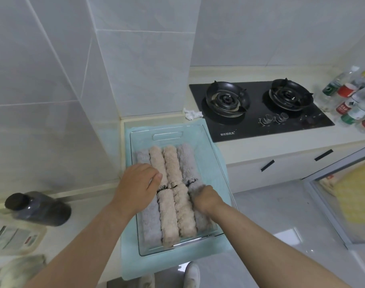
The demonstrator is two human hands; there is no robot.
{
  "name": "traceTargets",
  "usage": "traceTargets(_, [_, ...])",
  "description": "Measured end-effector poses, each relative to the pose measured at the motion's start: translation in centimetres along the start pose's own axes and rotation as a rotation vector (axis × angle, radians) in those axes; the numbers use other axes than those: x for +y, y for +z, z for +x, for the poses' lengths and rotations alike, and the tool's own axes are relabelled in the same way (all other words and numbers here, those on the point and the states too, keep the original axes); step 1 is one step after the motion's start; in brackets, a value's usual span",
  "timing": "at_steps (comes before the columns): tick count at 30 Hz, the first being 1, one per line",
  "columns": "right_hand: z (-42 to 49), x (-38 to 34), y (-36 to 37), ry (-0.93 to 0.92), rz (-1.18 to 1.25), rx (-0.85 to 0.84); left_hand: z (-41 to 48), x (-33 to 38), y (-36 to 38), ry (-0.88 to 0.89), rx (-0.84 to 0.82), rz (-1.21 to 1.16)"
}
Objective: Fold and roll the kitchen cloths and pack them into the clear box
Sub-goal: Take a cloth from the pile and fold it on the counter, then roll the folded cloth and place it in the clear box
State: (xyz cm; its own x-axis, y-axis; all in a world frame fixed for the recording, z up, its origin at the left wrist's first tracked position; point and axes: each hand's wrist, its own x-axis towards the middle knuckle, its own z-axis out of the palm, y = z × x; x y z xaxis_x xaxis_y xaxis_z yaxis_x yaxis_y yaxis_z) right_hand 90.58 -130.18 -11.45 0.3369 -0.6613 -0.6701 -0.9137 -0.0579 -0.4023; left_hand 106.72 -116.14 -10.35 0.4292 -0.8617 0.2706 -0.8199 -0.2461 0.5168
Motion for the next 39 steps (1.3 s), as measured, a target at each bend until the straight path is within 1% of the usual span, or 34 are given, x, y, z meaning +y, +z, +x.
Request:
traceTargets(2, [0.1,-0.5,0.2,-0.002,0.042,-0.029,0.0,0.0,0.0,0.007,0.007,-0.007])
traceTargets(5, [0.5,-0.6,0.7,-0.006,-0.008,-0.086,-0.1,0.2,-0.1,0.009,0.013,-0.006])
traceTargets(8, [0.6,-0.6,0.9,-0.010,-0.005,-0.080,-0.1,0.1,-0.1,0.000,0.009,-0.005])
traceTargets(13, [-0.3,-0.7,1.0,0.028,0.227,-0.178,0.0,0.2,-0.2,-0.022,-0.010,0.006])
traceTargets(18, [-0.1,-0.7,0.9,0.061,0.298,-0.167,-0.1,0.4,-0.4,-0.032,-0.008,-0.017])
traceTargets(21, [-0.4,-1.0,0.1,0.098,0.276,-0.160,-0.1,0.7,-0.7,-0.038,-0.010,-0.051])
traceTargets(23, [-1.0,-1.4,-0.5,0.096,0.256,-0.145,-0.1,0.6,-0.9,-0.037,-0.018,-0.074])
traceTargets(25, [-1.5,-2.0,-1.2,0.064,0.210,-0.126,0.0,0.6,-1.2,-0.074,-0.031,-0.139])
traceTargets(27, [-2.2,-3.2,-2.3,-0.043,0.147,-0.096,0.4,0.9,-2.0,-0.158,-0.017,-0.250])
traceTargets(29, [-3.3,-4.9,-3.7,-0.206,0.082,-0.076,0.9,1.6,-3.4,-0.242,0.044,-0.352])
traceTargets(31, [-4.8,-6.7,-5.6,-0.393,0.112,-0.049,1.4,2.5,-5.2,-0.302,0.103,-0.420])
traceTargets(33, [-6.2,-8.2,-7.2,-0.593,0.207,-0.003,1.9,3.7,-7.2,-0.352,0.151,-0.430])
traceTargets(35, [-7.3,-8.9,-8.5,-0.742,0.283,0.051,1.6,4.7,-9.2,-0.364,0.242,-0.403])
traceTargets(39, [-8.8,-8.8,-10.6,-0.927,0.315,0.090,0.1,7.4,-12.4,-0.391,0.422,-0.399])
